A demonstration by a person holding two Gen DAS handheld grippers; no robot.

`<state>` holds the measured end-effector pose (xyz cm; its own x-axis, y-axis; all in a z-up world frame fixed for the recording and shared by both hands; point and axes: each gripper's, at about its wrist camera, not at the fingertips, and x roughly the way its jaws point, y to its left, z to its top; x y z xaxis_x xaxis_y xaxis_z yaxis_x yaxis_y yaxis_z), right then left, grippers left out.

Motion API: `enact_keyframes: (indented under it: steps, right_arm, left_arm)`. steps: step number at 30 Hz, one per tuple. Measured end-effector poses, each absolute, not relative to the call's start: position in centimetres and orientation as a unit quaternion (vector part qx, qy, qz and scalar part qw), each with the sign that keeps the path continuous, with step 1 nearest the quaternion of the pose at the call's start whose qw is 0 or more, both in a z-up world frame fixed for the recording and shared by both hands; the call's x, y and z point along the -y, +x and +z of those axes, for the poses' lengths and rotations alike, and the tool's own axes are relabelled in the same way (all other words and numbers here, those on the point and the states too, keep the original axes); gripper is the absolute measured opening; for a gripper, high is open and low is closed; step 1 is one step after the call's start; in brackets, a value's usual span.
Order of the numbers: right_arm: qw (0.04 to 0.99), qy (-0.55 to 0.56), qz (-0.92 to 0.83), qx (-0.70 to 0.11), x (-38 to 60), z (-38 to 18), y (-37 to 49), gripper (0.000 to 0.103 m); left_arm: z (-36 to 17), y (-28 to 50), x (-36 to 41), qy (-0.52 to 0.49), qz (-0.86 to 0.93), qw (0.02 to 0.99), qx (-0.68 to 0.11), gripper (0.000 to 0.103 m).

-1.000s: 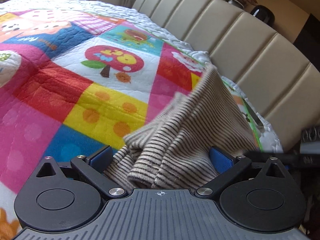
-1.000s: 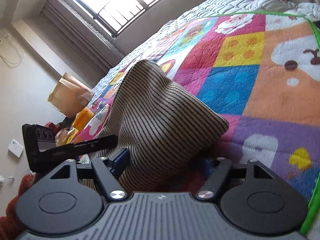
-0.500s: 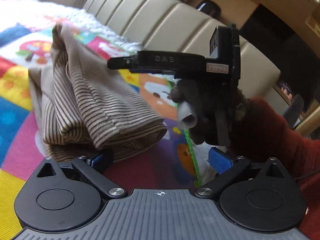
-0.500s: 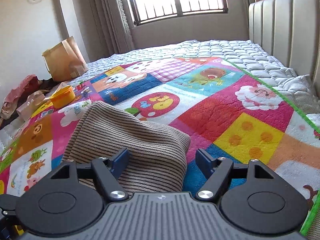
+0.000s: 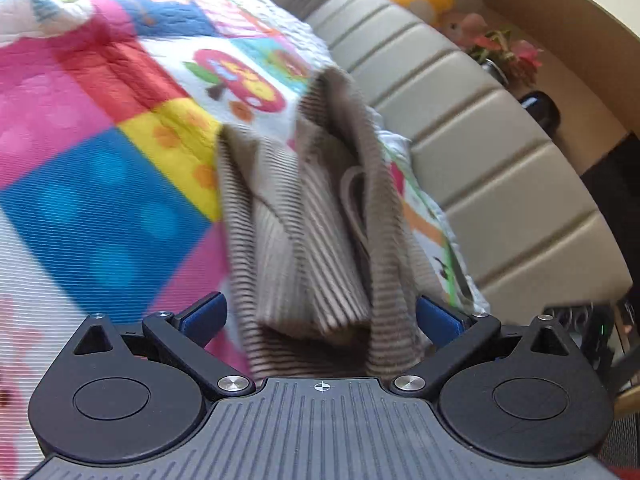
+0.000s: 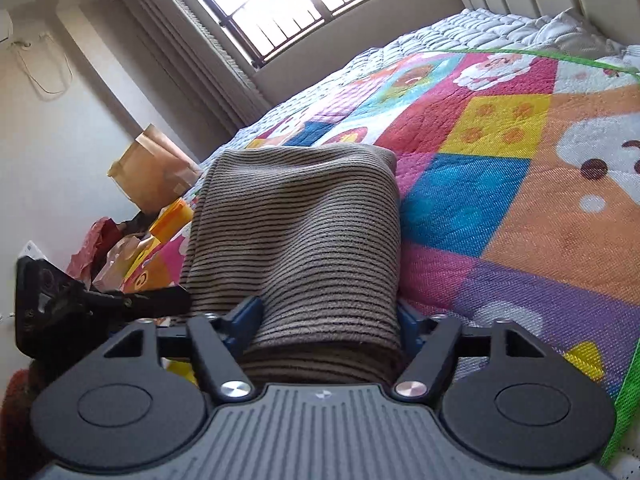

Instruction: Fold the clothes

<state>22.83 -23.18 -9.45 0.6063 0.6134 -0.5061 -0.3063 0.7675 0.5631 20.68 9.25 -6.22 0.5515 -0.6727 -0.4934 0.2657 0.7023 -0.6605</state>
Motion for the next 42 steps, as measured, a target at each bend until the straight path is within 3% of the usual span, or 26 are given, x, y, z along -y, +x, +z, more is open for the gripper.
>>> enact_keyframes:
  steps: [2,9,13,17,23,29,33,35,37,38,42]
  right_arm:
    - [0.878,0.193,0.262,-0.352,23.8,-8.2,24.0,0.057]
    - [0.932,0.031,0.200,-0.301,23.4,-4.6,25.1,0.057]
    - [0.952,-0.047,0.215,-0.213,21.0,-3.3,20.6,0.066]
    - [0.947,-0.154,0.238,-0.152,15.7,-3.8,17.0,0.069]
    - [0.926,-0.271,0.212,-0.155,10.3,-7.9,16.7,0.069]
    - [0.930,-0.316,0.149,-0.112,10.7,-7.9,16.0,0.069]
    - [0.920,-0.329,0.172,-0.126,10.4,-9.1,16.9,0.069]
    - [0.924,-0.310,0.184,-0.129,10.7,-8.9,17.5,0.063]
    - [0.934,-0.273,0.189,-0.135,11.6,-7.2,18.1,0.038]
    - [0.936,-0.266,0.192,-0.129,12.0,-6.2,18.2,0.032]
    - [0.928,-0.275,0.232,-0.098,11.2,-2.9,16.3,0.026]
  left_arm:
    - [-6.8,21.1,-8.8,-0.274,-0.281,0.834,-0.388,0.102]
    - [-7.3,20.5,-4.8,-0.257,-0.316,0.830,-0.382,0.102]
    - [-6.3,18.0,-7.8,-0.258,-0.217,0.873,-0.353,0.102]
    - [-5.2,16.6,-10.7,-0.243,-0.071,0.913,-0.320,0.103]
    - [-5.0,16.6,-10.7,-0.224,-0.042,0.913,-0.338,0.103]
    - [-6.0,17.7,-10.6,-0.224,-0.053,0.912,-0.339,0.103]
    - [-6.0,17.4,-10.8,-0.230,-0.055,0.910,-0.339,0.103]
    - [-6.1,17.2,-11.0,-0.233,-0.061,0.909,-0.339,0.103]
    - [-6.2,16.9,-11.4,-0.239,-0.068,0.908,-0.338,0.103]
    - [-6.3,16.9,-11.6,-0.244,-0.070,0.907,-0.337,0.103]
    - [-6.6,16.9,-12.2,-0.265,-0.080,0.901,-0.333,0.103]
